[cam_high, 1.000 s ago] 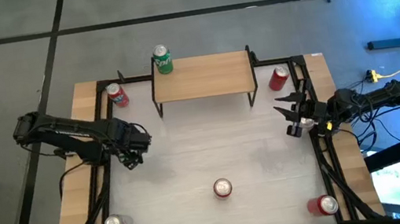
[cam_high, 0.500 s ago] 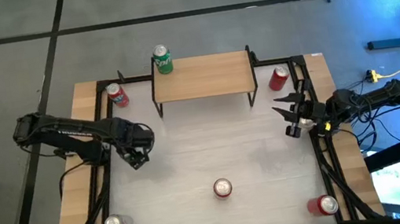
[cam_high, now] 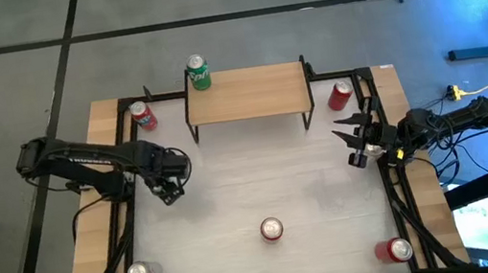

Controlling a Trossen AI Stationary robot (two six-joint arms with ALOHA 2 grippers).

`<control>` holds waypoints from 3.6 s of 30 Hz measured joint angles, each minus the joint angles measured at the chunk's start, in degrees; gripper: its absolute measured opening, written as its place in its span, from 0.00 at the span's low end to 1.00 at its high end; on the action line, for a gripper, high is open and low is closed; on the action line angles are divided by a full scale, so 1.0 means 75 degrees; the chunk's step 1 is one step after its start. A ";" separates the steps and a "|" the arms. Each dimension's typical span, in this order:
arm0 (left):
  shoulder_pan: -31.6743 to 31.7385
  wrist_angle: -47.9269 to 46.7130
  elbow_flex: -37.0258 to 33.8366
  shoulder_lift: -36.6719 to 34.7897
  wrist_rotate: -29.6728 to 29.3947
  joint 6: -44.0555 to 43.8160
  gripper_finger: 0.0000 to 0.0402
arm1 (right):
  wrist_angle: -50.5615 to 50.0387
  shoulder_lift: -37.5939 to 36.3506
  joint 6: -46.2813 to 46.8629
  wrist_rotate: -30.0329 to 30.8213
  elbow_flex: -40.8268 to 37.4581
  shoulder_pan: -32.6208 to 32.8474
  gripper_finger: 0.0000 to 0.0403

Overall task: Place canned beverage on shelf
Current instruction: Put the green soda can on the shelf aligned with the other green soda can

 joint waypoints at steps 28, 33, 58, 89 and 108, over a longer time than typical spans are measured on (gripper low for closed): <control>0.0942 -0.2175 0.7384 0.2617 -0.1801 0.2849 0.72 | 0.0000 0.0000 -0.0004 0.0239 0.0000 0.0002 0.26; 0.1442 -0.2144 0.8237 0.3313 -0.1576 0.3762 0.72 | -0.0033 0.0000 -0.0004 0.0268 0.0000 0.0002 0.26; 0.3880 -0.2045 0.8561 0.4380 -0.1572 0.5982 0.72 | -0.0198 0.0000 -0.0004 0.0266 0.0000 0.0001 0.26; 0.4360 -0.1526 0.8546 0.4543 -0.1448 0.6241 0.84 | -0.0202 0.0000 -0.0003 0.0265 0.0000 -0.0001 0.26; 0.4310 -0.1280 0.8649 0.4534 -0.2068 0.6754 0.84 | -0.0235 0.0000 -0.0003 0.0265 0.0000 0.0002 0.26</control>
